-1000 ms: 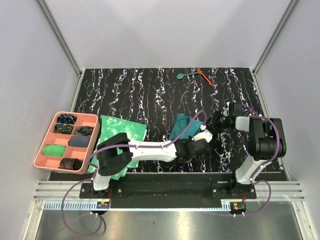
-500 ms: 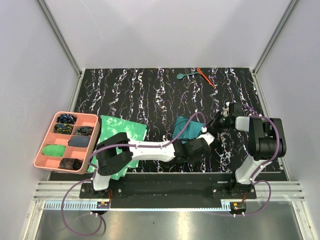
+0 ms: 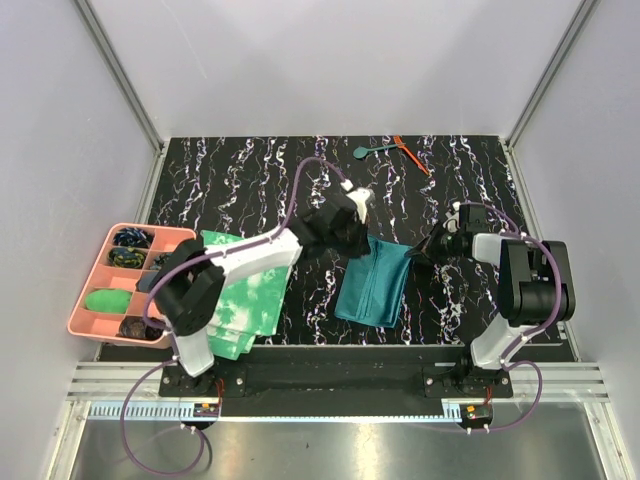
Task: Fold the napkin into a case and place the utensils inside
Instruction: Fold the 2/3-rectangle-folded napkin at the center of the board.
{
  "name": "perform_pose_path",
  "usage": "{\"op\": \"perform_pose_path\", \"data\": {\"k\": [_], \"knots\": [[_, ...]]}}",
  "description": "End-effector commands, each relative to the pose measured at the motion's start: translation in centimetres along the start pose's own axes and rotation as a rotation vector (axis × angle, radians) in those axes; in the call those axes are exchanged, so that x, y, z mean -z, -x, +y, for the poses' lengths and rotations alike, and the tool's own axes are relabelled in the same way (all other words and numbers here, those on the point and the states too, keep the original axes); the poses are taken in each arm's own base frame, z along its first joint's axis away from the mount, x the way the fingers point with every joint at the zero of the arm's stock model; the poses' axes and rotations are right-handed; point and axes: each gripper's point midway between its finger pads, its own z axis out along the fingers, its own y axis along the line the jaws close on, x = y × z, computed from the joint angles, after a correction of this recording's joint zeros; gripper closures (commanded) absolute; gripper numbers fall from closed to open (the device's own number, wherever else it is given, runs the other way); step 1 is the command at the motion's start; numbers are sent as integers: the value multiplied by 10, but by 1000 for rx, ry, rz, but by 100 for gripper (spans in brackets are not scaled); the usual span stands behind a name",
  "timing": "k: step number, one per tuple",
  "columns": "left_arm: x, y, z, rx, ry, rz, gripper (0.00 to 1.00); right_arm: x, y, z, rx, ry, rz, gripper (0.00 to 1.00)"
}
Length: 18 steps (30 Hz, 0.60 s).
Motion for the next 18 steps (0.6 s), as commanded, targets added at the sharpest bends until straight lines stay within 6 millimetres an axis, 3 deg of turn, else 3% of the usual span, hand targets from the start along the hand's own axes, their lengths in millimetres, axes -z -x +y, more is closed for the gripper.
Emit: {"op": "perform_pose_path", "data": {"k": [1, 3, 8, 10, 13, 18], "knots": [[-25, 17, 4, 23, -41, -16, 94, 11, 7, 13, 45, 27, -28, 100], [-42, 10, 21, 41, -6, 7, 95, 12, 6, 14, 46, 32, -25, 100], [-74, 0, 36, 51, 16, 29, 95, 13, 5, 15, 43, 31, -18, 100], [-80, 2, 38, 52, 24, 14, 96, 15, 6, 19, 48, 37, -23, 100], [-91, -10, 44, 66, 36, 50, 96, 19, 7, 26, 56, 44, -25, 100], [-94, -22, 48, 109, 43, 63, 97, 18, 4, 46, 60, 61, -12, 100]]}}
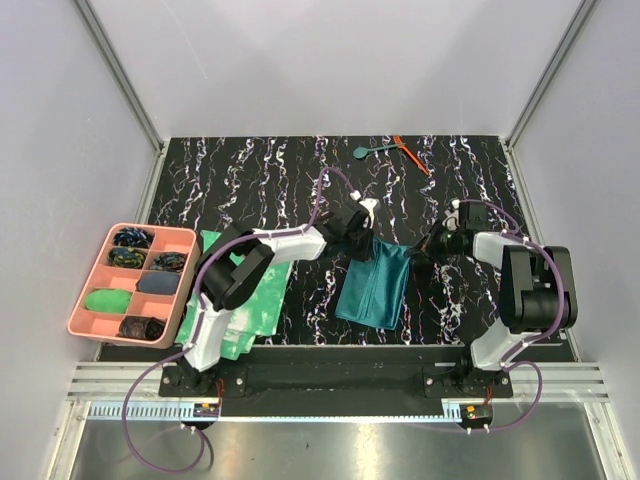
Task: Fold the napkin into a case and place the utensils inside
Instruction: Fold the 2/3-rectangle-folded napkin at the center of the board.
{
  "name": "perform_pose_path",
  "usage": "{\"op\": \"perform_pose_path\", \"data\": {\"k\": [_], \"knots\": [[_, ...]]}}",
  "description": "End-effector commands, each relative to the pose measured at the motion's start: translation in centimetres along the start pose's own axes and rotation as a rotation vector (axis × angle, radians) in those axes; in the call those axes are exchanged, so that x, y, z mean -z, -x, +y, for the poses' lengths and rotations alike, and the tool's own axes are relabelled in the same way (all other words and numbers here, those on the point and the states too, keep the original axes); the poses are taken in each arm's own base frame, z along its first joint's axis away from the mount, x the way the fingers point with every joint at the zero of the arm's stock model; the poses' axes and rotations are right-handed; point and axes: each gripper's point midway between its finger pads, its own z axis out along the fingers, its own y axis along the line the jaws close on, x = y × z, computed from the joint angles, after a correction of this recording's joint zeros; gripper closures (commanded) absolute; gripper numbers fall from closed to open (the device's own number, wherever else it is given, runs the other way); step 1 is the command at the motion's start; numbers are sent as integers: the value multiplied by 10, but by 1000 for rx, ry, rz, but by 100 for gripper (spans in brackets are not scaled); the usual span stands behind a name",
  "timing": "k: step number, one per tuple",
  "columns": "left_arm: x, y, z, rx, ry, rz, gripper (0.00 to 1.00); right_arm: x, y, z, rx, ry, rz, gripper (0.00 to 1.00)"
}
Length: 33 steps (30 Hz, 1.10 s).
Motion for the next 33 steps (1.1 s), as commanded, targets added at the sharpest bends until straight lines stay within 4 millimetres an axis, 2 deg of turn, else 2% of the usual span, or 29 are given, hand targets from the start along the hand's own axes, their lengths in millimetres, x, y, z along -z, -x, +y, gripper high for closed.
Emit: {"op": "perform_pose_path", "data": {"k": [1, 8, 10, 11, 13, 14, 15, 17, 21, 27, 33], "knots": [[-6, -1, -2, 24, -16, -14, 98, 2, 0, 45, 71, 70, 3, 100], [-6, -11, -1, 36, -17, -5, 99, -15, -13, 82, 18, 137, 35, 100], [-6, -12, -1, 40, -16, -4, 99, -19, -14, 90, -40, 160, 33, 100], [-6, -13, -1, 39, -16, -2, 99, -21, -8, 103, -65, 209, 8, 100], [-5, -9, -4, 38, -23, -22, 99, -24, -13, 100, -128, 230, 7, 100], [-5, -8, -5, 42, -28, -30, 99, -23, -8, 108, -172, 271, -18, 100], [-4, -8, -5, 43, -30, -32, 100, -25, -12, 98, -212, 258, -32, 100], [-1, -6, -8, 48, -37, -43, 100, -25, -6, 100, -270, 281, -74, 100], [7, -1, -14, 52, -58, -56, 99, -30, -7, 90, -330, 263, -91, 100], [27, 10, -24, 65, -80, -81, 98, -30, -5, 88, -359, 269, -113, 100], [45, 13, -21, 71, -58, -78, 96, -34, -8, 83, -372, 252, -103, 100]]}}
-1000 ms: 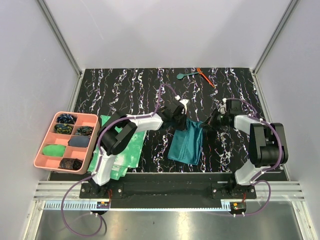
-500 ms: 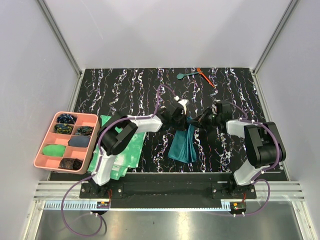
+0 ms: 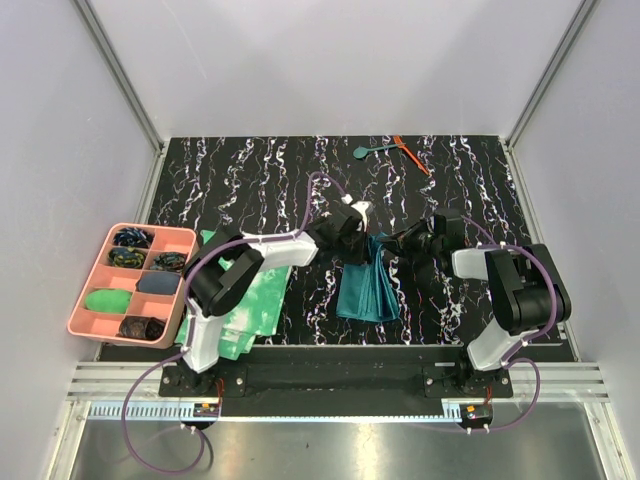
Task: Fold the napkin into a case and place the utensils inside
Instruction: Fold the 2/3-rectangle-folded napkin at the center of the board.
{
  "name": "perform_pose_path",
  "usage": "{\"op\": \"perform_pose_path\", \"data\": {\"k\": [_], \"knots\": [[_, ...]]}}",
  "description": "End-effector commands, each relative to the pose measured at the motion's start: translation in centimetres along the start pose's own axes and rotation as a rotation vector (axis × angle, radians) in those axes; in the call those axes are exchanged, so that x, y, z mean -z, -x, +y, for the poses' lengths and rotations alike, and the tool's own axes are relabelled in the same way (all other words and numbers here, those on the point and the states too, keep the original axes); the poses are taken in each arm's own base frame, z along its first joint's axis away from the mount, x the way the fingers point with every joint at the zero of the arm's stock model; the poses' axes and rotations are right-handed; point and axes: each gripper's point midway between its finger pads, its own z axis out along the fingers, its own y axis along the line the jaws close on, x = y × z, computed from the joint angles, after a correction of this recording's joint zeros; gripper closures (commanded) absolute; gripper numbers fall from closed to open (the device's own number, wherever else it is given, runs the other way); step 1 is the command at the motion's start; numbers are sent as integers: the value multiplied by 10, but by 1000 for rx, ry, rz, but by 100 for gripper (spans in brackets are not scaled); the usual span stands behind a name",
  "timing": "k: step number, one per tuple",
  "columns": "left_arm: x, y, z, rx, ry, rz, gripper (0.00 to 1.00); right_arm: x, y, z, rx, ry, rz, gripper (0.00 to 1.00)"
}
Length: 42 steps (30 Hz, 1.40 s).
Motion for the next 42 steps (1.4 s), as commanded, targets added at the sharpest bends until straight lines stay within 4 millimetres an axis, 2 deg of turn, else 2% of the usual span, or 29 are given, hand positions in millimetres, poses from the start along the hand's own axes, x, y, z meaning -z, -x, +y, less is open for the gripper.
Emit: {"op": "perform_pose_path", "data": {"k": [1, 4, 9, 18, 27, 33, 38, 42], "knots": [[32, 24, -18, -7, -41, -62, 95, -4, 4, 5, -2, 22, -26, 100], [40, 24, -17, -11, -36, -71, 95, -4, 5, 3, -4, 16, -35, 100], [53, 22, -2, -39, 28, -97, 94, -5, 5, 3, -4, 12, -29, 100], [28, -19, 26, 7, 83, -13, 98, -10, 0, 9, -38, -1, -23, 100], [13, -31, 19, 2, 53, -16, 99, -26, -15, 20, -195, 4, -60, 100], [17, -34, 23, -3, 54, -42, 99, -40, -12, 12, -341, 20, -91, 100], [21, -33, 23, -13, 49, -60, 99, -45, -15, 5, -386, 23, -133, 100], [37, -23, 17, -19, 47, -94, 97, -43, -13, 5, -388, 18, -157, 100]]}}
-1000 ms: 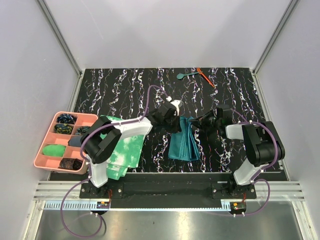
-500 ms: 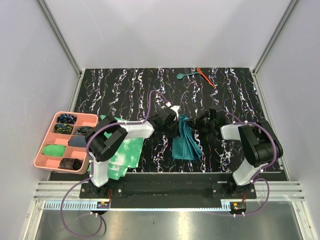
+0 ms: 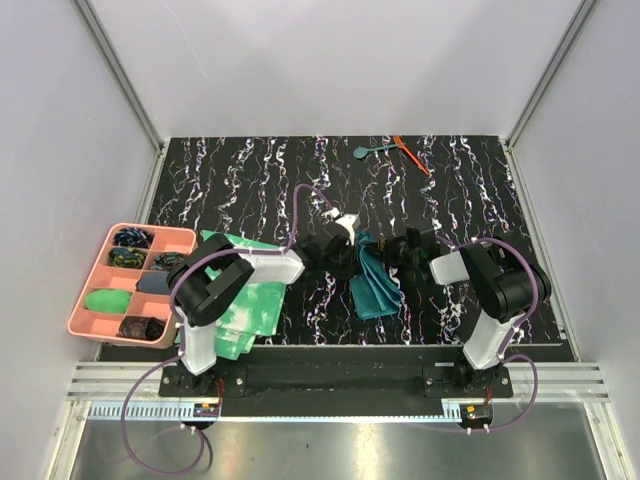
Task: Fold the napkin into a case and place the utensils inside
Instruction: Fold the 2/3-rectangle-folded napkin at the center of the board.
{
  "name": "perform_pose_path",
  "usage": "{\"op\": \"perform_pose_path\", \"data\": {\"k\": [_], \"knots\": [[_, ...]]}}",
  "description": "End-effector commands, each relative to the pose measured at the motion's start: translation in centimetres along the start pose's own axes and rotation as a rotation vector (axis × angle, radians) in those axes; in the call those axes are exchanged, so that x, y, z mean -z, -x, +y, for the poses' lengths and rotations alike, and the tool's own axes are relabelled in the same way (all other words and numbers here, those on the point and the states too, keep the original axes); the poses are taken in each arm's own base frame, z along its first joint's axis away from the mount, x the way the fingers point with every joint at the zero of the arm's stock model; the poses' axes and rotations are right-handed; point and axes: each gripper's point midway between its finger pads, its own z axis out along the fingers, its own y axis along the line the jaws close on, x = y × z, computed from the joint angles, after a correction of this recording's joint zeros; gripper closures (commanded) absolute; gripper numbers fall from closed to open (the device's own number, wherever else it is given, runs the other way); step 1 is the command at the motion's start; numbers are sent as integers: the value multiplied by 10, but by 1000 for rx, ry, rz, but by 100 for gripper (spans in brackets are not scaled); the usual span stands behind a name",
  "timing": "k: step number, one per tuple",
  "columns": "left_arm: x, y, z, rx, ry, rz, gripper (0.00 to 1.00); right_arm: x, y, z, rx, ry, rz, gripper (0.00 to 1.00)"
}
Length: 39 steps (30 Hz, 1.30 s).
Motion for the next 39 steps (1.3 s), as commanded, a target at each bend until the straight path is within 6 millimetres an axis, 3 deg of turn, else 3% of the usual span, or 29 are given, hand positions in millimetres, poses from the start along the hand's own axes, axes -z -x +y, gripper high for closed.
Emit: {"op": "perform_pose_path", "data": {"k": [1, 8, 11, 21, 27, 39], "knots": [[23, 14, 0, -26, 39, -56, 96, 0, 5, 13, -37, 54, -53, 100], [42, 20, -4, -3, 42, -76, 95, 0, 6, 10, -49, 47, -61, 100], [44, 16, 5, 3, 65, -83, 96, 1, 6, 10, -44, 46, -64, 100], [4, -14, 14, 32, 44, -12, 97, 4, 4, 15, -95, 42, -92, 100], [0, -22, 10, 44, 35, -17, 98, 8, -7, 26, -103, 56, -126, 100], [2, -18, 4, 22, 27, -41, 98, 0, -19, 13, -177, 62, -153, 100]]}}
